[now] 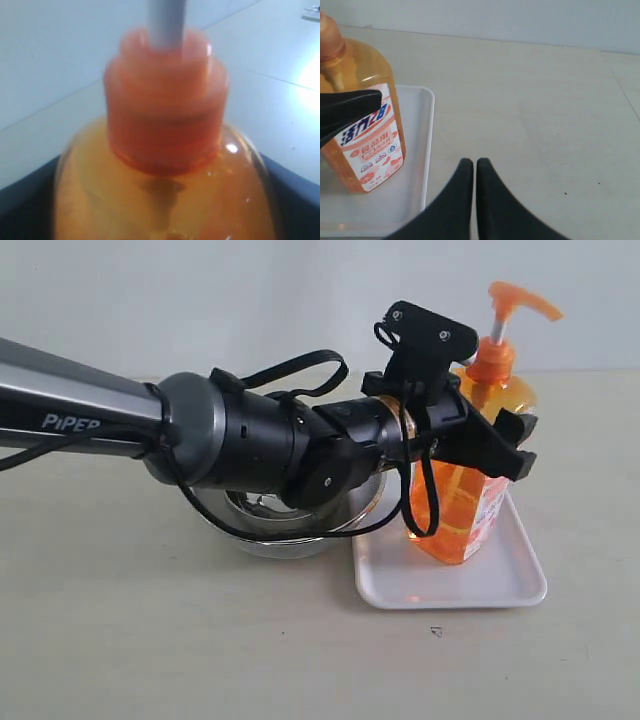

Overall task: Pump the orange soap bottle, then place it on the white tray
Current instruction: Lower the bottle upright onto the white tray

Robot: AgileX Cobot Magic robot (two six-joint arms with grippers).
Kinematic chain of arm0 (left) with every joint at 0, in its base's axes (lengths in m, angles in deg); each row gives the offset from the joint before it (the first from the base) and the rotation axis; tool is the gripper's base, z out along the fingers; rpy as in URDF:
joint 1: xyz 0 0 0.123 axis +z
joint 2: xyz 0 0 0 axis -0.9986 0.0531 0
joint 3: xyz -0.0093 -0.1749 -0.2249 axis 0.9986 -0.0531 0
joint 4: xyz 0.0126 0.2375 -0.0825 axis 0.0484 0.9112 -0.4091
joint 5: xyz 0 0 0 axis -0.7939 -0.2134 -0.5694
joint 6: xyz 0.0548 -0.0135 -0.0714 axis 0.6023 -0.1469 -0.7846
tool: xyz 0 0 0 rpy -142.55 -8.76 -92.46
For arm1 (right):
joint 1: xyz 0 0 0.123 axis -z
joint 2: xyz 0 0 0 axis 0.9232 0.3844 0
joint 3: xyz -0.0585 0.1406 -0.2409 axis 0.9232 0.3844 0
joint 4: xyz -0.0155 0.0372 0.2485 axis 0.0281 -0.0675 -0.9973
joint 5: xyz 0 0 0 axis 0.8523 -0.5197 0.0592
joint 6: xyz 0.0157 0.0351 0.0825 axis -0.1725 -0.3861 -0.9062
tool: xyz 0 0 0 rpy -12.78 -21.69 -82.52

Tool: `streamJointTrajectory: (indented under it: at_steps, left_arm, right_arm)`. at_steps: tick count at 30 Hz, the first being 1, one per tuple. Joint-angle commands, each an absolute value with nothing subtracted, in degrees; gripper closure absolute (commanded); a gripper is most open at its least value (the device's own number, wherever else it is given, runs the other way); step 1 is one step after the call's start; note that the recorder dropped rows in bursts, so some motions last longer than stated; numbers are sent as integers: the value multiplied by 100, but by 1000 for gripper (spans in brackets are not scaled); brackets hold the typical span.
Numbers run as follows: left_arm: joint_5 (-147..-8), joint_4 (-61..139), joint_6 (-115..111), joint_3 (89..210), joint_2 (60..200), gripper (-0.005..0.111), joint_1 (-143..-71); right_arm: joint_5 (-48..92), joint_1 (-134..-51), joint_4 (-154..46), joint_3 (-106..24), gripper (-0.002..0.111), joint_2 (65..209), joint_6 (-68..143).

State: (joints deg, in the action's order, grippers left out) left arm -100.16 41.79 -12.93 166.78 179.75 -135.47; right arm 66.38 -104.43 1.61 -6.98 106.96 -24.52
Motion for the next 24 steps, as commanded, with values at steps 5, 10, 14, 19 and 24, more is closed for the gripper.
streamJointTrajectory:
  at_steps: [5,10,14,19,24]
  left_arm:
    - [-10122,4144,-1473,16756,17822,20,-13563]
    - [-9780,4223,-1473,16756,17559,20,-13563]
    - [-9416,4710,-1473,16756,17228,20,-13563]
    - [-8799,4721,-1473,16756,16839,20,-13563]
    - [-7875,4721,-1473,16756,16426,20,-13563]
  right_arm:
    - [6771,-10452,186,-674,108,10663,-2377]
    - [6772,-10452,219,-674,108,10663,-2377]
    - [6762,-10452,230,-674,108,10663,-2377]
    - [6762,-10452,242,-674,108,10663,-2377]
    - [6748,-10452,263,-674,108,10663,-2377]
